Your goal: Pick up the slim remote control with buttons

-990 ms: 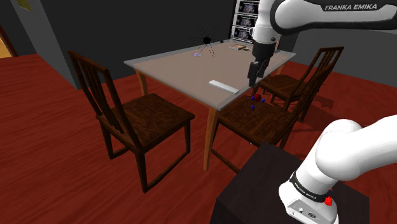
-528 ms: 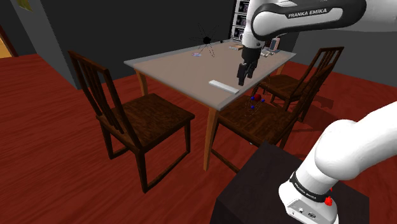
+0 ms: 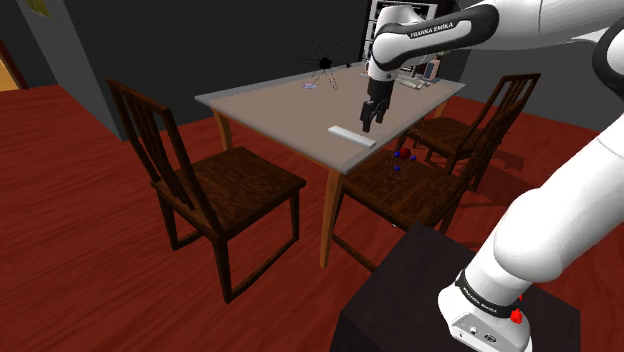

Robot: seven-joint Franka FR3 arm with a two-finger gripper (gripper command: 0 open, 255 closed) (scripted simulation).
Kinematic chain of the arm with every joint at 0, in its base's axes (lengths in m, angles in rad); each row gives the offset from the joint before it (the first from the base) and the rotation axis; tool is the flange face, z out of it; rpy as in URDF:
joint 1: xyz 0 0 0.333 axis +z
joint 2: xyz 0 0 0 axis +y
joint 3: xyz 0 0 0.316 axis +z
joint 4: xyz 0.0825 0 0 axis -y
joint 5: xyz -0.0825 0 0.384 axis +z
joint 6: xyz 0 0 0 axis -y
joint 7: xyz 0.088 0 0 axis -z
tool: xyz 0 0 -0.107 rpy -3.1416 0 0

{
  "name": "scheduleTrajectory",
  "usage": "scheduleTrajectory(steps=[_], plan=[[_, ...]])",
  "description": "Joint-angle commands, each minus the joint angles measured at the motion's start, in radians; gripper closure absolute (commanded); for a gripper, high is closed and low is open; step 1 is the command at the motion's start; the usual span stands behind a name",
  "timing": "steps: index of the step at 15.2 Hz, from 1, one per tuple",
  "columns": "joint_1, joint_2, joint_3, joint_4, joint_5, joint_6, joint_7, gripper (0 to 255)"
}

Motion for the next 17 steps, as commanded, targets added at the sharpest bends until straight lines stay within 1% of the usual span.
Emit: scheduleTrajectory(steps=[1,7,12,13,17], plan=[[-0.006,0.090,-0.021,0.063,0.027,0.028,-0.035,0],[-0.043,0.325,-0.057,0.258,0.124,0.061,-0.133,0],[-0.097,0.532,-0.060,0.467,0.211,0.046,-0.203,0],[-0.101,0.541,-0.059,0.477,0.214,0.045,-0.206,0],[-0.102,0.556,-0.056,0.444,0.220,0.092,-0.210,0]])
